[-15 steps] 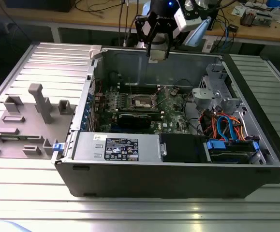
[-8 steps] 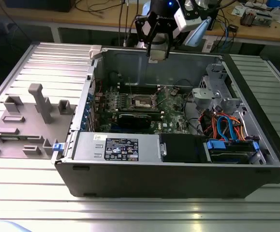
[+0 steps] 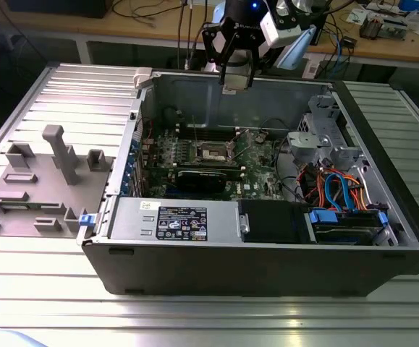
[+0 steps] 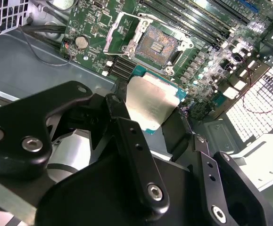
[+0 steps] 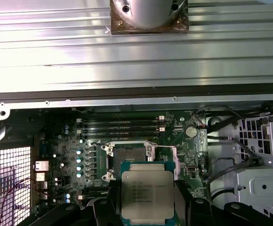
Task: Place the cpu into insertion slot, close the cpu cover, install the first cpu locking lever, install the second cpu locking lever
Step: 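Place the cpu into insertion slot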
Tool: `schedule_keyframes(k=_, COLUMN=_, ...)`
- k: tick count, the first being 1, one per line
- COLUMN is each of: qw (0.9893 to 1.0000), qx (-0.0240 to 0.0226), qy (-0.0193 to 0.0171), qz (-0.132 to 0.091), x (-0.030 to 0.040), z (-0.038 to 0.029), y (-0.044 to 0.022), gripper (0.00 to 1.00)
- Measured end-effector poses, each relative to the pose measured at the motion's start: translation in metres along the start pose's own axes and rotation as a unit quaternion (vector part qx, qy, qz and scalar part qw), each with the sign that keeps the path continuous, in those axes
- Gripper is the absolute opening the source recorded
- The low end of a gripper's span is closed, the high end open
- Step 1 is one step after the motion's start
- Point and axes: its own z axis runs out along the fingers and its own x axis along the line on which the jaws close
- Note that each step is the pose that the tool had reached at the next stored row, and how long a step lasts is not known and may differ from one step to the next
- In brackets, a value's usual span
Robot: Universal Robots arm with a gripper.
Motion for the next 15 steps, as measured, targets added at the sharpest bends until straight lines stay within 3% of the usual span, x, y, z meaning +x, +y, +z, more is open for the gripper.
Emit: schedule_keyframes(k=15, qw=1.0000, qx=-0.0001, qy=-0.0008, qz=0.009, x=0.0000, z=0.0000, y=0.0000, gripper=0.54)
